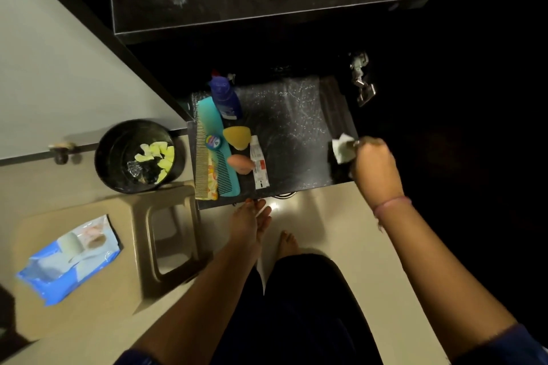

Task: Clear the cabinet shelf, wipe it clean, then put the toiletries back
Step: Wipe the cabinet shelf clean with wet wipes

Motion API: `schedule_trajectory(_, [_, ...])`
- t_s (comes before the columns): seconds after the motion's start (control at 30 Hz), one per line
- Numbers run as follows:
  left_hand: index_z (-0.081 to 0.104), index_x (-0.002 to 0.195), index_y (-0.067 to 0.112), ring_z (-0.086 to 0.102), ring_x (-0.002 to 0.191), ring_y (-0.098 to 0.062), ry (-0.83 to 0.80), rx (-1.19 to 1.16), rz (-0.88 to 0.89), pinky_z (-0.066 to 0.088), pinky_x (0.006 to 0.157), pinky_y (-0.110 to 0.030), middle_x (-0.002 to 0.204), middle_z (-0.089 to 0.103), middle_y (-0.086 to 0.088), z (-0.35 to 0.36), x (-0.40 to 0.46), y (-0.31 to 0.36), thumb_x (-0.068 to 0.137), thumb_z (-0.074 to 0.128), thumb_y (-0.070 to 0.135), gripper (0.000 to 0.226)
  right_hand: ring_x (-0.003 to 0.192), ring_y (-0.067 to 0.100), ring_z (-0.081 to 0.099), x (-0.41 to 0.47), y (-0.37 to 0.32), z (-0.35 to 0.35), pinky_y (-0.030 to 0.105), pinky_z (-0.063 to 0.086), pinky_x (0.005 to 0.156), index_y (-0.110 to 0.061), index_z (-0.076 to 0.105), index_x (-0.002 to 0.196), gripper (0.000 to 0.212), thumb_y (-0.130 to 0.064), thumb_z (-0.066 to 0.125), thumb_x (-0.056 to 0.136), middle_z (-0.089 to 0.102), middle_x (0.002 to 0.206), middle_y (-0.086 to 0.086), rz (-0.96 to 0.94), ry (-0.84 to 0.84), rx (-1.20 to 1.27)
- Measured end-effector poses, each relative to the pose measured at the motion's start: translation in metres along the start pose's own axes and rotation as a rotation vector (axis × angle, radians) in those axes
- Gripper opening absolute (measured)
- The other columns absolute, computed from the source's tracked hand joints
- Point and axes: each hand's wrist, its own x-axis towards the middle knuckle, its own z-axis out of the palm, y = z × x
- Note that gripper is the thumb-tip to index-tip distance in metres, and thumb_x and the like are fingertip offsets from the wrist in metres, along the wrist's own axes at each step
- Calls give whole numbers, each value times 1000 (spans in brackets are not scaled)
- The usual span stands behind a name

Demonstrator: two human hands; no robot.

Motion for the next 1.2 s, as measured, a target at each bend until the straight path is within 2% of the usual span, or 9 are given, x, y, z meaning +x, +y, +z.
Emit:
schedule_trajectory(0.13, [54,119,13,61,78,-13,3,10,2,49,66,-25,88,65,1,0,2,0,99,39,18,25,117,35,45,90,-37,-18,34,37,98,4,56,117,31,1,39,91,53,121,22,-178,240,140])
schedule_trajectory(0.33, [59,105,13,55,60,-11,-6,16,12,42,55,-23,79,61,0,-1,5,-3,98,39,18,21,118,43,45,179,-43,28,46,39,101,8,49,126,38,4,32,93,49,128,30,-139,-60,8])
schedule_trajectory(0.43, [57,108,13,60,76,-14,20,29,19,48,67,-27,86,65,-1,0,3,-5,100,37,20,23,126,42,38,177,-32,40,45,36,106,1,43,134,40,0,32,96,41,136,27,-173,-72,44])
schedule_trajectory(0.63, [58,105,12,57,73,-14,3,-3,30,47,70,-28,84,63,-1,0,-4,-3,100,38,20,22,144,28,17,111,-5,57,33,11,118,-4,29,144,57,8,40,89,23,154,13,-279,-48,214])
schedule_trajectory(0.73, [51,126,10,61,97,-20,-9,-14,24,46,91,-34,101,64,-2,2,-7,-2,101,36,21,31,141,23,27,38,8,86,26,14,117,-8,42,139,54,12,44,88,35,149,8,-254,-40,328])
schedule_trajectory(0.83, [48,129,9,57,110,-25,-15,-43,16,43,94,-35,111,60,-6,6,-10,1,102,34,19,32,127,17,47,-25,27,101,14,23,111,-10,61,123,54,19,49,78,55,133,3,-259,-6,324])
schedule_trajectory(0.97, [51,125,10,59,99,-22,-8,-27,7,45,89,-35,111,61,-5,6,-10,0,102,35,22,32,86,22,69,-43,40,83,22,53,75,-11,75,86,33,-5,44,76,74,89,5,-304,116,113])
schedule_trajectory(1.07, [51,126,12,58,100,-20,-29,-24,-5,45,88,-34,117,60,-5,7,-9,-1,102,32,25,33,78,28,65,-18,25,51,23,48,71,-5,73,80,23,8,58,70,73,83,10,-169,198,304])
schedule_trajectory(1.2, [51,126,12,61,94,-19,-27,-17,-9,47,83,-32,120,61,-6,6,-6,-2,102,33,26,33,84,30,66,56,-16,11,22,41,81,1,73,85,23,5,51,78,72,90,16,-59,398,550])
